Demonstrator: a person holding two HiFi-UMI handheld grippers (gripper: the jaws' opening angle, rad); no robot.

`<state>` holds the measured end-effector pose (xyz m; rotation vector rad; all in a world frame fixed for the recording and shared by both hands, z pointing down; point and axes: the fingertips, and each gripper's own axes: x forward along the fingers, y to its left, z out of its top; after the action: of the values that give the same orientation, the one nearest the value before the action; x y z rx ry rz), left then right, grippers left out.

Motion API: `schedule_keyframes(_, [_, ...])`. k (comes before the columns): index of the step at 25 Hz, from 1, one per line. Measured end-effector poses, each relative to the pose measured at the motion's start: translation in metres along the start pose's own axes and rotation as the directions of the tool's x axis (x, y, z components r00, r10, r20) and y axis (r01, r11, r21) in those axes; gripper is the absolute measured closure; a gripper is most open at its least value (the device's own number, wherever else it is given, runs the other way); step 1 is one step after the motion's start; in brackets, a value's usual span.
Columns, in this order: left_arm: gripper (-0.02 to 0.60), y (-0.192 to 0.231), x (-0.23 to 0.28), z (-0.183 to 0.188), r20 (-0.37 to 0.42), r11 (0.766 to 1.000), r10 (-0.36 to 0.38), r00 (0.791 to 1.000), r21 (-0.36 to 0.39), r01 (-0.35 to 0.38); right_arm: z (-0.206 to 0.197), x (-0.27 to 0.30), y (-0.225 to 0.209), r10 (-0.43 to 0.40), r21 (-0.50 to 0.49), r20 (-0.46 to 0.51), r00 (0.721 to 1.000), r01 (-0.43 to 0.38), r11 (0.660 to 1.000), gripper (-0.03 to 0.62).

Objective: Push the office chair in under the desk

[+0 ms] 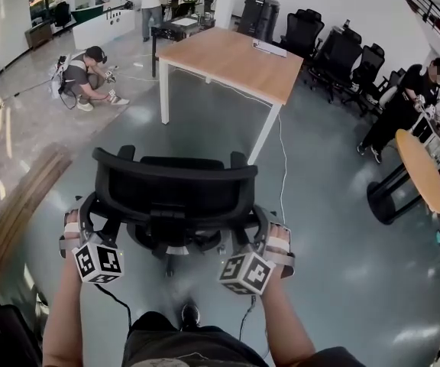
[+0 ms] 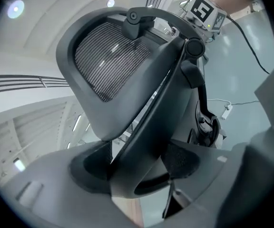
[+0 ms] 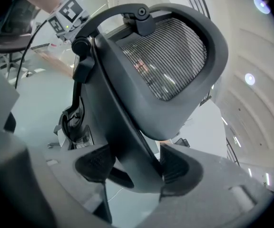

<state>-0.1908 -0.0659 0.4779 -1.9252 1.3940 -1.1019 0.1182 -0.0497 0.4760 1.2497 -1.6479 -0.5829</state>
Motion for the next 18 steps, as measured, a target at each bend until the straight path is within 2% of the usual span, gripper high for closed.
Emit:
schedule_keyframes(7, [0.238,0.030,0.048,-0.013,0.057,1.000,0.011,0.998,0.027,-0.013,0.025,0.033,-0.003,-0.017,0.018,-0.038,0.999,0.018,1.000,0.319])
schedule_keyframes(11, [0.236,0.047,0.075,-0.026,0.086,0.999,-0.009,0.996,0.040,0.005,0.041,0.050,0.002,-0.037,0.036,-0.095,0.995,0.041,0.999,0.319])
schedule_keyframes(18, [0.236,0.079,0.126,-0.028,0.148,0.996,-0.065,0.987,0.071,0.055,0.059,0.082,-0.010,-0.119,0.049,-0.239,0.964,0.134,0.990,0.322])
